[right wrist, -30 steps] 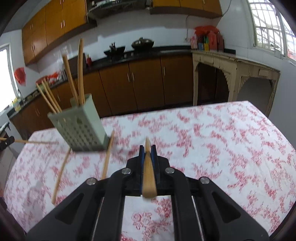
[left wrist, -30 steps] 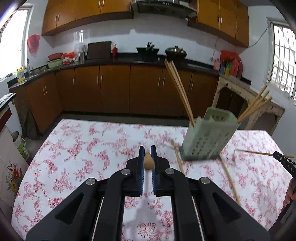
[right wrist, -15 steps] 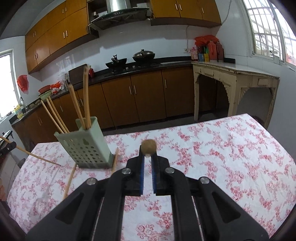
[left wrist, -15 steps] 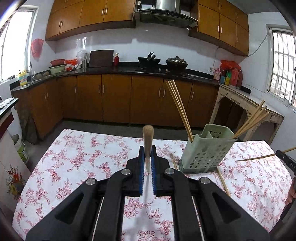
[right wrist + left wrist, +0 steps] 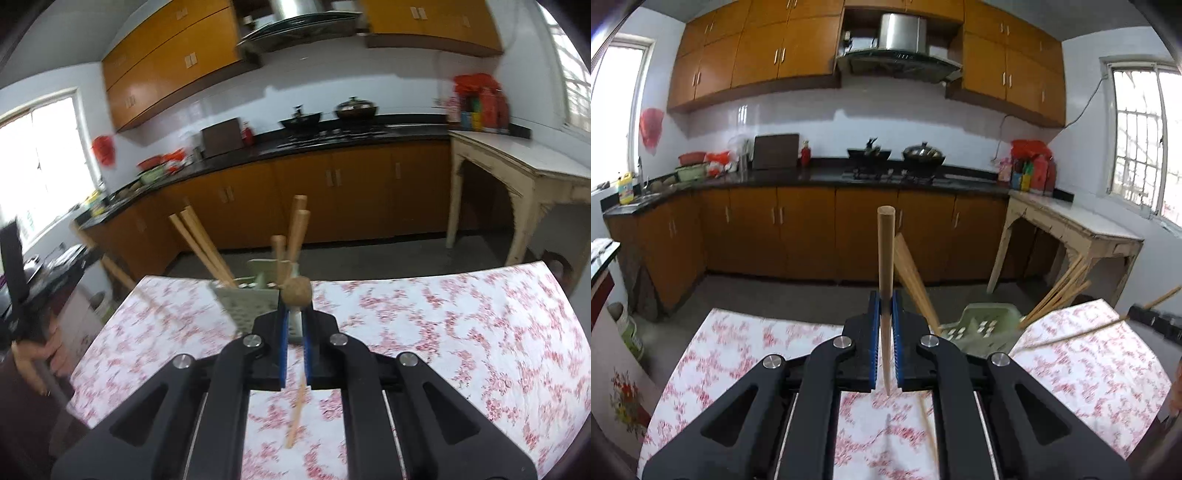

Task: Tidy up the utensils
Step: 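Lower the right tool's chopstick into the holder and open while the left tool does too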

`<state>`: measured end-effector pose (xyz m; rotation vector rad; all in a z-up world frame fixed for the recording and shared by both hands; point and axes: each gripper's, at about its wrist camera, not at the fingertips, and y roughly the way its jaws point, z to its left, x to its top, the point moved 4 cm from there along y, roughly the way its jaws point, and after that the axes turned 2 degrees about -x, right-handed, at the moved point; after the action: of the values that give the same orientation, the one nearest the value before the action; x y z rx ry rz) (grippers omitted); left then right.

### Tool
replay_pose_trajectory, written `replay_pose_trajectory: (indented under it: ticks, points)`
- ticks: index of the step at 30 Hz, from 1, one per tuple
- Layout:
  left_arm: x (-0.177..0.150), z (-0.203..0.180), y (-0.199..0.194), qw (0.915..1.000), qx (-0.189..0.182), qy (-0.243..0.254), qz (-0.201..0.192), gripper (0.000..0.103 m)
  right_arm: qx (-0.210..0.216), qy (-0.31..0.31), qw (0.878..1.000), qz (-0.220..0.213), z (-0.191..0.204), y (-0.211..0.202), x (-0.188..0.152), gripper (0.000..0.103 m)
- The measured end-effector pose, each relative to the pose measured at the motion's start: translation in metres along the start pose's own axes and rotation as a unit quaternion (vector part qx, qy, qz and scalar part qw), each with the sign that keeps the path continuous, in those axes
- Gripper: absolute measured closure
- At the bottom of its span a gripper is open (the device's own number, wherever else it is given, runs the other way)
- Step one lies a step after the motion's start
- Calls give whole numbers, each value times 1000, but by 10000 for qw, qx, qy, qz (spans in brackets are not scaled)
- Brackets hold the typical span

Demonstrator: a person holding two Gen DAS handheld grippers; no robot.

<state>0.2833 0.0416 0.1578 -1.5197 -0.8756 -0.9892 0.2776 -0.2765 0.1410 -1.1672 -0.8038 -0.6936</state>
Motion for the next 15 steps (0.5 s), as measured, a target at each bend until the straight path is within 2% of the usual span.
replay_pose_trajectory:
  ticks: [6,13,15]
  points:
    - [32,-21,-14,9993,-187,10,-311,96,362,-205,9990,160,27,-13,14,95]
    - [71,-48,-9,9980,-277,39,-561,96,265,-354,9990,-98,49,-11,75,95]
    - [82,-55,-2,9979,-274,50,-583,96,130,-411,9991,4,52,0,89,95]
